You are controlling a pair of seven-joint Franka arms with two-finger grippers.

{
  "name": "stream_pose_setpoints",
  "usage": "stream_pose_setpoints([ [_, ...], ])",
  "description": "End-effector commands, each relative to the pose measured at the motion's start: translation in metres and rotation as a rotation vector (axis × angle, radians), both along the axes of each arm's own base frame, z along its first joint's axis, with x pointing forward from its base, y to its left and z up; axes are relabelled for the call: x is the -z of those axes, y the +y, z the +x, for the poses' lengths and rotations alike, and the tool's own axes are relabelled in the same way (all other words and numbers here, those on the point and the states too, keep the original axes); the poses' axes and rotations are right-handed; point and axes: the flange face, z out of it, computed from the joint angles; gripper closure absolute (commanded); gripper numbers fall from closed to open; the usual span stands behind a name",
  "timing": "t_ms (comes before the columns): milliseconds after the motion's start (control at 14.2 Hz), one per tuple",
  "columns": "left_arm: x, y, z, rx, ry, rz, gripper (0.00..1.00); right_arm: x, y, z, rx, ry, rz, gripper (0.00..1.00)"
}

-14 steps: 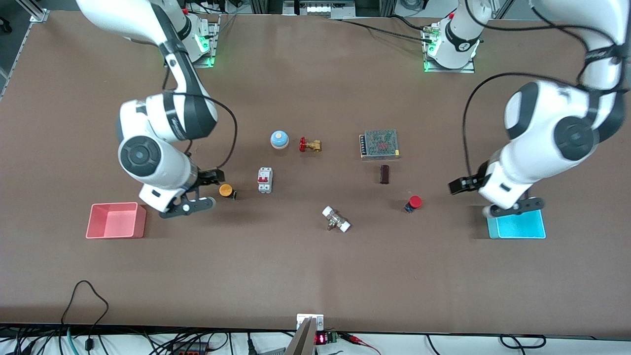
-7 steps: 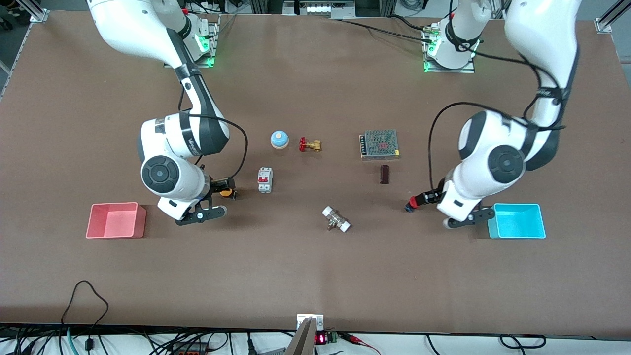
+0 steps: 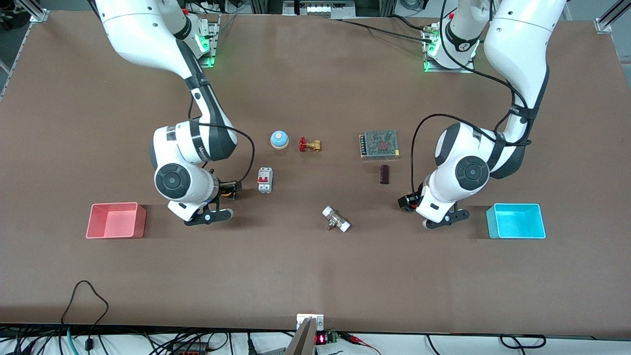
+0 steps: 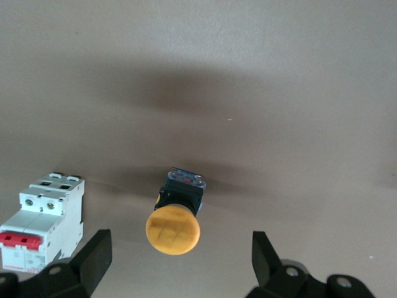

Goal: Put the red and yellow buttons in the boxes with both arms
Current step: 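Grasp the yellow button with the right gripper while the left gripper grasps the red button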

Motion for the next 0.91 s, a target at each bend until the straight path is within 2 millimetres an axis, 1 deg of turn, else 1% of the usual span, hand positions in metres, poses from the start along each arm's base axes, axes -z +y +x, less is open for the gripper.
stream_pose_setpoints([
  [0, 0.003, -0.001, -0.002, -0.003, -0.009, 0.017, 0.14, 0.013, 0.011, -0.004, 0.025, 0.010, -0.008, 0.00],
  [281, 0.003, -0.001, -0.001, -0.004, -0.011, 0.016, 0.45, 0.023, 0.009, -0.009, 0.027, 0.028, -0.020, 0.00],
  [422, 0.001, -0.001, 0.000, -0.010, -0.013, 0.015, 0.58, 0.026, 0.008, -0.011, 0.028, 0.035, -0.023, 0.00],
  [562, 0.000, 0.000, 0.001, -0.013, -0.014, 0.015, 0.67, 0.029, 0.005, -0.010, 0.033, 0.037, -0.024, 0.01],
  [633, -0.001, 0.001, 0.002, -0.016, -0.017, 0.015, 0.69, 0.031, 0.003, -0.009, 0.036, 0.040, -0.026, 0.03],
  [703, -0.004, 0.002, 0.003, -0.017, -0.022, 0.014, 0.70, 0.032, 0.003, -0.010, 0.036, 0.041, -0.027, 0.05],
  [773, -0.007, 0.005, 0.004, -0.021, -0.022, 0.015, 0.70, 0.031, 0.003, -0.009, 0.036, 0.039, -0.026, 0.11],
  [844, -0.012, 0.009, 0.006, -0.021, -0.026, 0.015, 0.71, 0.031, 0.003, -0.009, 0.037, 0.037, -0.026, 0.24],
])
